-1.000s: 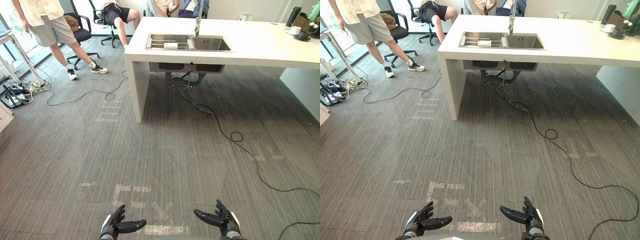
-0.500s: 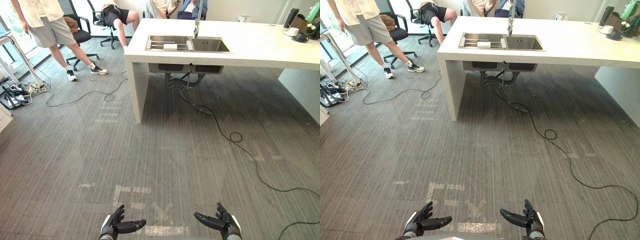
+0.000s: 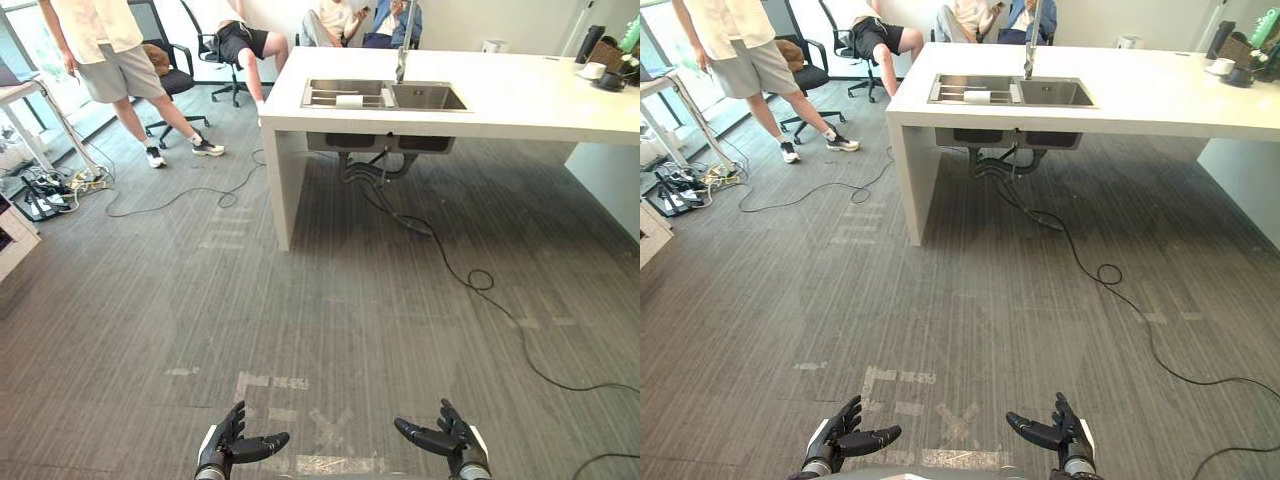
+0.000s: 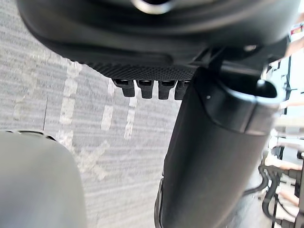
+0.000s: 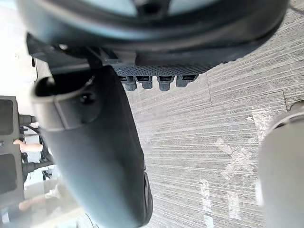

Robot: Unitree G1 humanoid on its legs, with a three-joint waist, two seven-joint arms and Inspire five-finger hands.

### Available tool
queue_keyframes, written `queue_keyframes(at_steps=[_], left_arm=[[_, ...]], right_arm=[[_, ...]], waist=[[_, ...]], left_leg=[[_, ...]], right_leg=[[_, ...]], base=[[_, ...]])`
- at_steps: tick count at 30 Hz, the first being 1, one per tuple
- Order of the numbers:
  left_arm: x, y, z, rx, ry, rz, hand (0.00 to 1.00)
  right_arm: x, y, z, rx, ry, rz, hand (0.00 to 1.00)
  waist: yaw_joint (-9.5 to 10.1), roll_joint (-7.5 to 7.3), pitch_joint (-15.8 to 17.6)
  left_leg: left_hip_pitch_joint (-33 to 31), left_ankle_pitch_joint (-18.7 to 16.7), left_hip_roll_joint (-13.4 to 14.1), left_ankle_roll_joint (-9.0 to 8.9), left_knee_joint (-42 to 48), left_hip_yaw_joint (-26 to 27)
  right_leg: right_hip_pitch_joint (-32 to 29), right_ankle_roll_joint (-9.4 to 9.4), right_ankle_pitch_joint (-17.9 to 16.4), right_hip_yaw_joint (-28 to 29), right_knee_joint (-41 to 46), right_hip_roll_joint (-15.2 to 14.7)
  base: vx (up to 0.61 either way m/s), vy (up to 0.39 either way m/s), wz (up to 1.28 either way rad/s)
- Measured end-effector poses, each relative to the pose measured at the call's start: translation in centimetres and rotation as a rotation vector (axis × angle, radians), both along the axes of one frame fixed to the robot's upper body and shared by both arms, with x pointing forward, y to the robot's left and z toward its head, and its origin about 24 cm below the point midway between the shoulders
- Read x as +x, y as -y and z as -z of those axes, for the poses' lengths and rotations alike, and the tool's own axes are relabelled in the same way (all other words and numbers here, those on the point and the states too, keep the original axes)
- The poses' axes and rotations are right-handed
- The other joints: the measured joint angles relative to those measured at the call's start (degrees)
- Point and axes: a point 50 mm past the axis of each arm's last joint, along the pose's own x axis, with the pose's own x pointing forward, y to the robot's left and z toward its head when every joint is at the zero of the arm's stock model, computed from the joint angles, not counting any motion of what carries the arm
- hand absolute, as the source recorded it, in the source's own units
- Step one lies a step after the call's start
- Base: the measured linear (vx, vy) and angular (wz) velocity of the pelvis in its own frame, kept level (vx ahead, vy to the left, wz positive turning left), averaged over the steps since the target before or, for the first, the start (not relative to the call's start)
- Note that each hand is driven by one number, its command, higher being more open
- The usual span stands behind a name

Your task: Walk over to the sink, pick up the cup, carry it to the dishwasher, place the cup inside the dishwasher, then close the dishwasher door

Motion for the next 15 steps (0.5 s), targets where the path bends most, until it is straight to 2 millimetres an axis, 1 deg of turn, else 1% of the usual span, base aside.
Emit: queue_keyframes(at_steps=[1, 2, 3, 4, 5, 6, 7, 8, 10, 11, 12, 13, 14, 15], left_arm=[[0.0, -0.1, 0.0, 0.004, -0.001, 0.001, 1.00], [-0.1, -0.3, 0.0, 0.011, -0.003, 0.002, 1.00], [-0.1, -0.5, -0.1, 0.017, -0.005, 0.001, 1.00], [0.1, -0.7, -0.2, 0.021, 0.003, -0.006, 1.00], [0.6, -0.9, -0.3, 0.028, 0.019, -0.012, 1.00], [0.9, -1.0, -0.4, 0.031, 0.028, -0.011, 1.00], [1.3, -1.2, -0.6, 0.039, 0.043, -0.006, 1.00], [1.5, -1.4, -0.8, 0.046, 0.055, -0.006, 1.00], [1.6, -1.7, -0.9, 0.054, 0.064, -0.005, 1.00], [1.5, -1.8, -0.9, 0.055, 0.067, -0.004, 1.00], [1.2, -1.8, -0.9, 0.054, 0.065, -0.010, 1.00], [1.1, -1.7, -0.9, 0.050, 0.065, -0.018, 1.00], [0.8, -1.4, -0.8, 0.041, 0.063, -0.027, 1.00], [0.7, -1.1, -0.7, 0.034, 0.062, -0.030, 1.00]], right_arm=[[0.0, -0.1, 0.0, 0.004, 0.002, -0.003, 1.00], [0.0, -0.1, 0.0, 0.010, 0.001, -0.008, 1.00], [-0.1, -0.2, 0.1, 0.016, 0.002, -0.016, 1.00], [0.0, -0.3, 0.0, 0.021, 0.009, -0.027, 1.00], [0.5, -0.4, -0.1, 0.022, 0.028, -0.041, 1.00], [0.7, -0.5, -0.2, 0.021, 0.039, -0.046, 1.00], [1.2, -0.6, -0.3, 0.018, 0.060, -0.057, 1.00], [1.7, -0.7, -0.5, 0.015, 0.084, -0.069, 1.00], [1.9, -0.8, -0.7, 0.020, 0.108, -0.054, 1.00], [1.8, -0.8, -0.7, 0.019, 0.115, -0.043, 1.00], [1.3, -0.6, -0.7, 0.017, 0.108, -0.032, 1.00], [1.2, -0.6, -0.6, 0.016, 0.102, -0.029, 1.00], [0.9, -0.5, -0.5, 0.019, 0.082, -0.025, 1.00], [1.0, -0.5, -0.5, 0.021, 0.073, -0.028, 1.00]], waist=[[0.02, -0.12, 0.58], [0.09, -0.27, 1.54], [0.16, -0.35, 2.09], [0.16, -0.17, 2.45], [0.13, -0.28, 2.91], [0.14, 0.11, 3.35], [0.17, 0.43, 3.70], [0.16, -0.12, 4.07], [0.39, -1.12, 4.32], [0.27, -1.82, 4.56], [0.33, -2.45, 4.30], [0.17, -2.25, 4.18], [0.11, -1.22, 3.45], [0.60, -0.57, 2.91]], left_leg=[[0.09, -0.14, 0.21, 0.00, 1.24, -0.02], [0.88, -1.16, 0.68, -0.04, 2.76, -0.20], [1.46, -1.89, 1.24, -0.31, 3.74, -0.38], [1.89, -2.56, 2.22, -0.71, 4.35, -1.07], [2.02, -2.97, 3.92, -1.41, 4.44, -1.95], [2.09, -3.21, 4.98, -1.85, 4.48, -2.37], [2.30, -3.73, 6.96, -2.89, 4.56, -3.00], [3.17, -4.35, 8.25, -3.98, 4.77, -3.27], [4.37, -5.75, 8.90, -5.84, 5.91, -3.33], [5.45, -7.84, 9.31, -7.41, 7.92, -3.65], [6.99, -10.42, 9.64, -8.79, 10.09, -3.76], [7.81, -11.77, 10.34, -9.49, 11.00, -3.86], [8.74, -13.38, 12.07, -10.65, 12.64, -3.81], [8.12, -13.07, 13.70, -10.17, 15.74, -3.34]], right_leg=[[-1.83, -0.16, 0.27, -0.13, 3.81, -0.66], [-2.54, -0.29, 0.10, -0.38, 6.73, -1.06], [-2.79, -0.02, -0.36, -0.87, 6.86, -1.16], [-3.25, -0.17, -0.76, -2.22, 4.46, -0.63], [-4.11, -0.11, -0.74, -3.31, 0.94, 0.84], [-4.56, 0.00, -0.65, -3.70, -1.07, 1.80], [-5.90, 0.28, -0.02, -3.86, -5.52, 3.51], [-7.37, 0.37, 1.86, -3.72, -9.33, 4.07], [-8.76, 0.01, 4.51, -2.89, -12.11, 4.09], [-8.66, -1.23, 6.29, -2.18, -12.01, 3.44], [-8.28, -3.07, 7.98, -1.76, -9.38, 2.68], [-8.25, -3.90, 8.70, -1.78, -7.20, 2.63], [-8.64, -5.17, 5.88, -2.58, -3.12, 3.64], [-8.42, -6.47, 3.69, -2.89, -2.00, 4.71]], base=[[0.07, 0.072, 0.04], [0.10, 0.038, 0.09], [0.17, 0.011, 0.17], [0.22, -0.026, 0.23], [0.22, -0.045, 0.25], [0.22, -0.067, 0.22], [0.23, -0.093, 0.15], [0.29, -0.150, 0.11], [0.28, -0.188, 0.07], [0.39, -0.355, 0.21], [0.42, -0.376, 0.26], [0.37, -0.330, 0.26], [0.30, -0.233, 0.10], [0.38, -0.302, 0.05]])
